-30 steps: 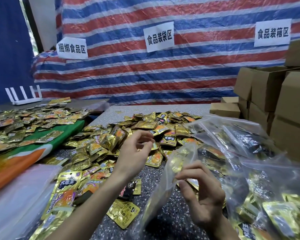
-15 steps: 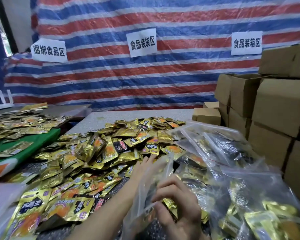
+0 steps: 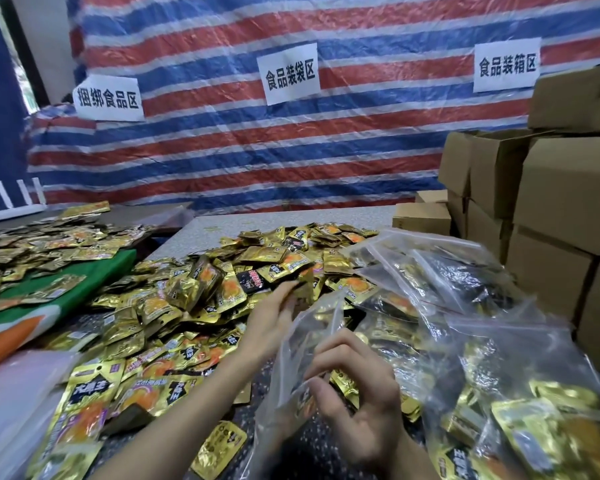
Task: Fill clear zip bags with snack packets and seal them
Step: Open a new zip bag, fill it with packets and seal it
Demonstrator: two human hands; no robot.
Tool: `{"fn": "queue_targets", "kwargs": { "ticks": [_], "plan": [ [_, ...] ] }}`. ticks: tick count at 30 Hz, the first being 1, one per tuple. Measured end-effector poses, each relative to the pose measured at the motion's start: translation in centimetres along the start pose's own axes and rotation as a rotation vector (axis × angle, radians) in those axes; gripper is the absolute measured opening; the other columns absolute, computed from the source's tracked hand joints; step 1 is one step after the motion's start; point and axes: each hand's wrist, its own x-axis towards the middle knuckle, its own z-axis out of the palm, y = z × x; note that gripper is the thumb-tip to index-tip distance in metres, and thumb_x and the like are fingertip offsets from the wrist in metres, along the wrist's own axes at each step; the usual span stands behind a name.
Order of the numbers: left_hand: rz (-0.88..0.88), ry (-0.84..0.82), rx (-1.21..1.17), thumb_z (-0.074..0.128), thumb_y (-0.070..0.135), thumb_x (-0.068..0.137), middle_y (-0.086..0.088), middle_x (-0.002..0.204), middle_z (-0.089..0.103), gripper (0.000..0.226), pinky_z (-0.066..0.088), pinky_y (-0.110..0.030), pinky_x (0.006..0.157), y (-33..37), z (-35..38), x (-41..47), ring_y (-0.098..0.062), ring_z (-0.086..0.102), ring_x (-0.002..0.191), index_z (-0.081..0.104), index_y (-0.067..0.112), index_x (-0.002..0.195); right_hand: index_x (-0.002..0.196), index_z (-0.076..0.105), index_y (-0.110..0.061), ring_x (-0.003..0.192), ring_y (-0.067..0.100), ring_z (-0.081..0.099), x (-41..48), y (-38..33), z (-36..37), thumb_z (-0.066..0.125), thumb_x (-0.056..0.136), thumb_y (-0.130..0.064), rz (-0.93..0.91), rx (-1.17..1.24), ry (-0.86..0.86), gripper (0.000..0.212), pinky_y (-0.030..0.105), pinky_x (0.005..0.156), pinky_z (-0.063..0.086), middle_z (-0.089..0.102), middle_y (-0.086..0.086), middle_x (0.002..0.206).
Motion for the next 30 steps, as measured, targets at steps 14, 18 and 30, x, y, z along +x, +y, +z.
{"fn": "queue_targets", "kwargs": {
  "ticks": [14, 18, 30],
  "plan": [
    [0.092, 0.332, -0.434, 0.050, 0.017, 0.102, -0.004, 0.085, 0.076, 0.019, 0.062, -0.034, 0.057, 10.0, -11.6, -5.9, -0.023, 0.074, 0.078, 0.061, 0.007, 0.091, 0.082, 0.063, -0.003, 0.073, 0.014, 0.057, -0.2, -0.2, 0.2, 0.061, 0.082, -0.004, 0.039, 0.016, -0.069, 0.003, 0.020, 0.065, 0.044, 0.059, 0.002, 0.080],
    [0.154, 0.278, -0.423, 0.054, 0.018, 0.100, -0.009, 0.086, 0.075, 0.019, 0.061, -0.035, 0.053, 12.9, -11.4, -8.0, -0.028, 0.074, 0.076, 0.064, 0.005, 0.091, 0.082, 0.065, -0.002, 0.073, 0.018, 0.059, -0.4, -0.1, 0.2, 0.062, 0.084, -0.006, 0.026, 0.004, -0.076, 0.005, 0.027, 0.062, 0.047, 0.060, 0.004, 0.080],
    [0.264, 0.303, 0.247, 0.057, 0.024, 0.097, -0.006, 0.060, 0.058, 0.031, 0.048, -0.045, 0.045, 11.8, -8.5, -9.3, -0.027, 0.056, 0.050, 0.053, 0.015, 0.068, 0.079, 0.065, 0.002, 0.072, 0.019, 0.059, -0.6, 0.2, 0.4, 0.062, 0.083, -0.006, 0.001, 0.039, -0.038, 0.010, 0.031, 0.058, 0.048, 0.061, 0.006, 0.079]
  ]
}}
